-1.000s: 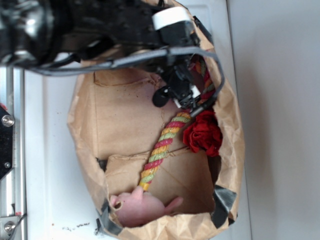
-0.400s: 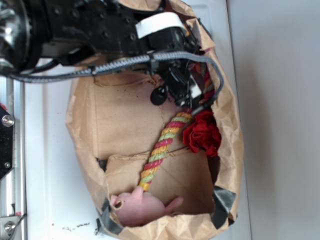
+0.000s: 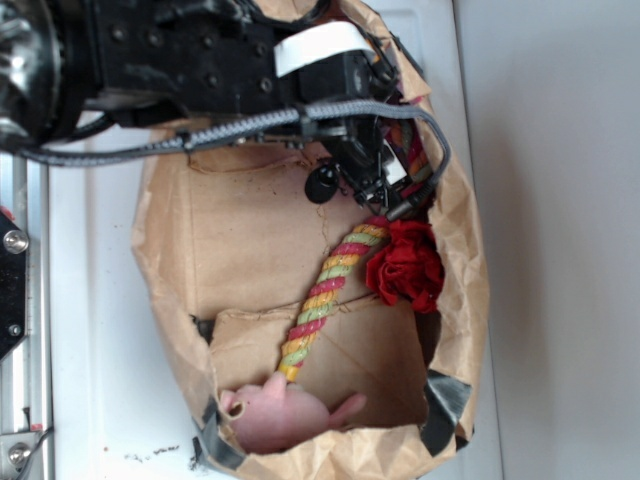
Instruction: Grab the rock.
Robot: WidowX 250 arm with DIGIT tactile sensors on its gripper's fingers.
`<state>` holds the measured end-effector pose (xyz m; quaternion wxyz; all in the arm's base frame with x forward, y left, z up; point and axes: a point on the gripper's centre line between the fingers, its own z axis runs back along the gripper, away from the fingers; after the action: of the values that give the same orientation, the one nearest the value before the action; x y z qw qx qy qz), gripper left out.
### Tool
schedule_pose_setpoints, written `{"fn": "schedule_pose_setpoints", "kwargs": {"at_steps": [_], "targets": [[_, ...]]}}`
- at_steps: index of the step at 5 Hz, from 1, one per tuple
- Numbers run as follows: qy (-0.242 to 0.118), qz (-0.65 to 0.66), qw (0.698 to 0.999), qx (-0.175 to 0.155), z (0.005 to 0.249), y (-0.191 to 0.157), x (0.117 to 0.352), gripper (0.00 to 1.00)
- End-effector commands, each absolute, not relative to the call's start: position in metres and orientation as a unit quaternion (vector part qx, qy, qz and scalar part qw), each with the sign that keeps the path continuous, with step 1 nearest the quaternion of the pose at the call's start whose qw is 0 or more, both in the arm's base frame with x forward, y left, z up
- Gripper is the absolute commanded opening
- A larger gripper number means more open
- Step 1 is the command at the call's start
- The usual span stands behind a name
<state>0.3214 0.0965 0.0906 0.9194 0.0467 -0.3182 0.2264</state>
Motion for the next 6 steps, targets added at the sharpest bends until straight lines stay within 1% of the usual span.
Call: {"fn": "schedule_pose_setpoints", "kwargs": {"at_steps": [1, 2, 3, 4, 5, 6], "targets": [[-0.337, 0.223, 0.914, 0.047, 0.104, 0.098, 0.325, 1.0], [-0.336, 0.221, 0.914, 0.051, 0.105, 0.107, 0.325, 1.0], [-0.346, 0.213, 0.913, 0.044, 0.106, 0.114, 0.319, 1.0], [-0.377, 0.186, 0.907, 0.034, 0.104, 0.122, 0.311, 1.0], [-0.387, 0.178, 0.904, 0.037, 0.103, 0.125, 0.31, 1.0], [-0.388, 0.192, 0.9, 0.051, 0.101, 0.127, 0.318, 1.0]]}}
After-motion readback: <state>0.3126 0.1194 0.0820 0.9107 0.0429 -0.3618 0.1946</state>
